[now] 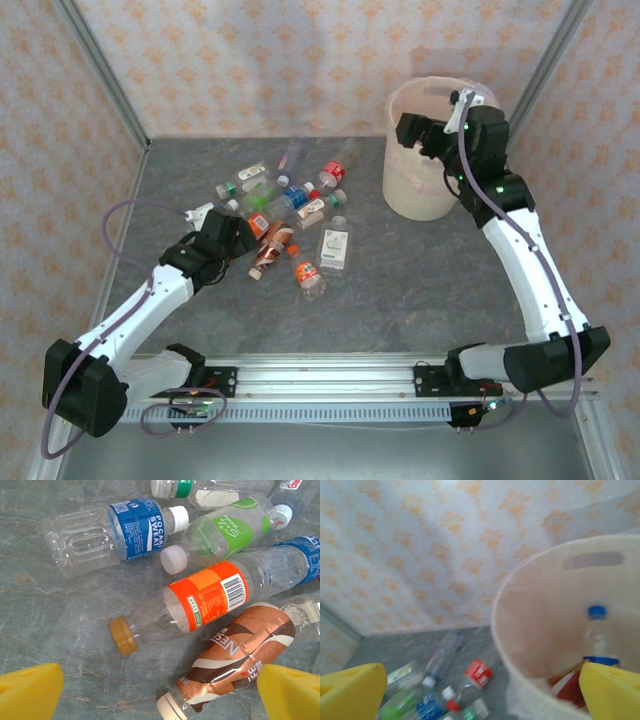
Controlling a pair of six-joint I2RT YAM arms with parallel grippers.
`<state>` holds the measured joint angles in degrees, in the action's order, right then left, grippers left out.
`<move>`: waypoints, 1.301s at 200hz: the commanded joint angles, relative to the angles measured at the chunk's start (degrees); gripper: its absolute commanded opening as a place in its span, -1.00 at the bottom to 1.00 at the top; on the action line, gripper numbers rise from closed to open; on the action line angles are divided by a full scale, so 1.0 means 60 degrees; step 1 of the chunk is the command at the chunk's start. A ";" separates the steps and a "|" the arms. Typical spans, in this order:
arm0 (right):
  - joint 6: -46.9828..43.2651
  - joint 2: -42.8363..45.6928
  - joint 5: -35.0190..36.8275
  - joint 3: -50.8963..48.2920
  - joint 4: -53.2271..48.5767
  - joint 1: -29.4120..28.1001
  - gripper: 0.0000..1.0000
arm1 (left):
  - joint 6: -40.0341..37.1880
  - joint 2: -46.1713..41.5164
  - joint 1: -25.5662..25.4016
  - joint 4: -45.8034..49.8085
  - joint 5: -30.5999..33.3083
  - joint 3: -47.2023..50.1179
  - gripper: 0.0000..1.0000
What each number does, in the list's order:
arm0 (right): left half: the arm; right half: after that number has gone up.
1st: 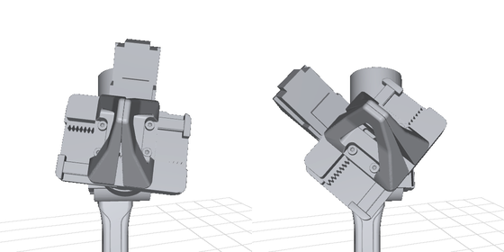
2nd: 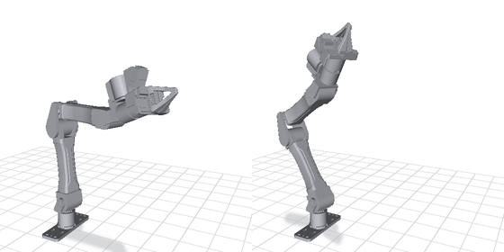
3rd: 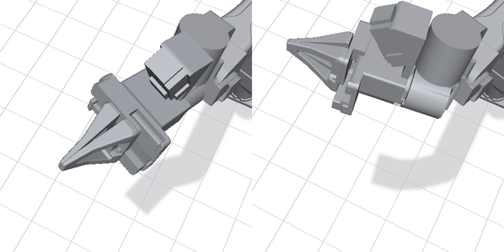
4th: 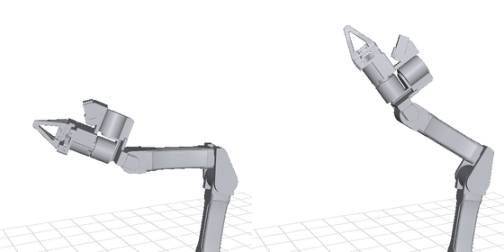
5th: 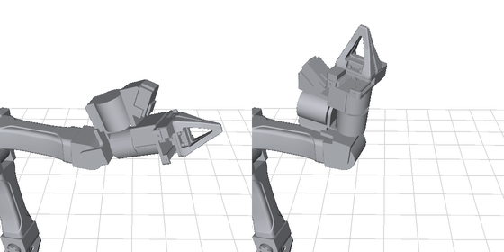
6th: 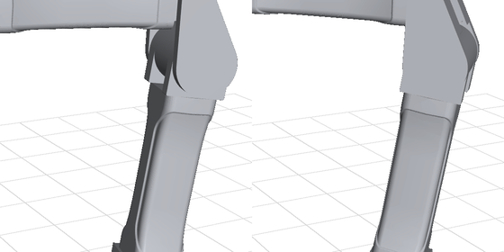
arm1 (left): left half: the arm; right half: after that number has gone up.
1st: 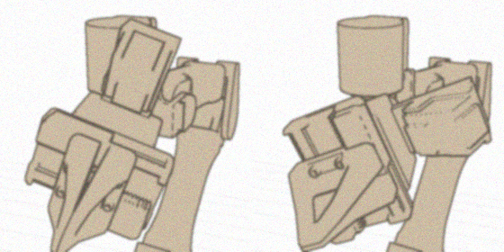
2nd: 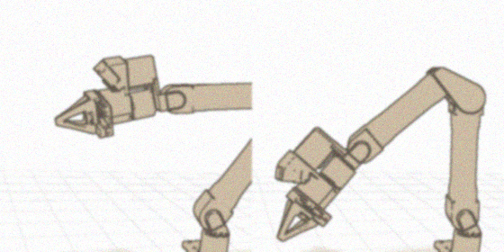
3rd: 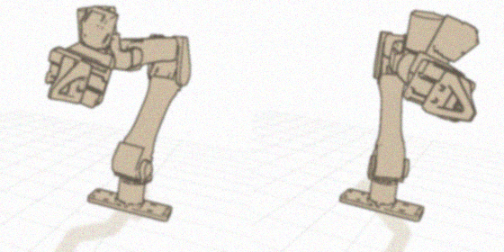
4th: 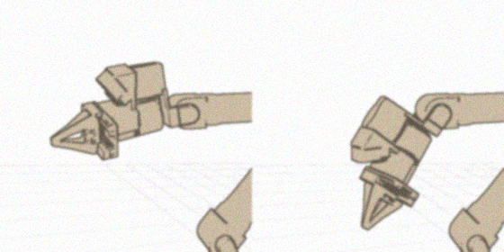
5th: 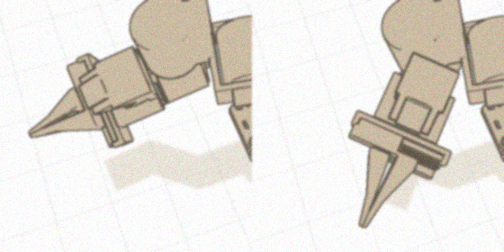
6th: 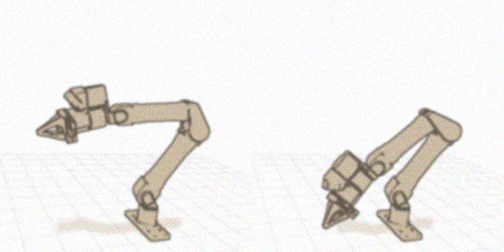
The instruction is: Put the plastic bottles in the bin
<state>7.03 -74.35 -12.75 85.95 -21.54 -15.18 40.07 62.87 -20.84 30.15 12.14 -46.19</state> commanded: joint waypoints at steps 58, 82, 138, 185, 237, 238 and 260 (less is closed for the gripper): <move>0.0638 -0.0746 0.1036 -0.0710 -0.2166 -0.2602 0.98 | 0.0733 -0.0493 0.0119 -0.0790 -0.0263 0.0263 1.00; 0.1687 -0.1248 0.1149 -0.1321 -0.1849 -0.3021 0.98 | 0.0748 -0.0521 0.0124 -0.0868 -0.0240 0.0163 1.00; 0.4296 -0.2481 0.1097 -0.2555 -0.0765 -0.3402 0.98 | 0.0645 -0.0176 0.0119 -0.0954 -0.0179 0.0022 1.00; 0.4495 -0.4019 0.0971 -0.2180 -0.0923 -0.3969 0.98 | 0.0617 0.0053 0.0121 -0.0988 -0.0226 0.0003 1.00; 0.4340 -0.5170 0.1974 -0.1303 -0.2054 -0.4309 0.98 | 0.0614 0.0072 0.0119 -0.0967 -0.0179 0.0034 1.00; 0.4339 -0.5179 0.1962 -0.1303 -0.2052 -0.4310 0.98 | 0.0615 0.0077 0.0119 -0.0960 -0.0178 0.0029 1.00; 0.4086 -0.5534 0.1731 -0.1066 -0.2155 -0.4340 0.98 | 0.0658 0.0118 0.0123 -0.1001 -0.0232 0.0054 1.00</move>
<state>32.56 -105.36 -3.99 76.71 -31.20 -40.91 43.55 63.11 -20.82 24.99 10.46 -44.31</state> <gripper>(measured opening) 0.992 0.995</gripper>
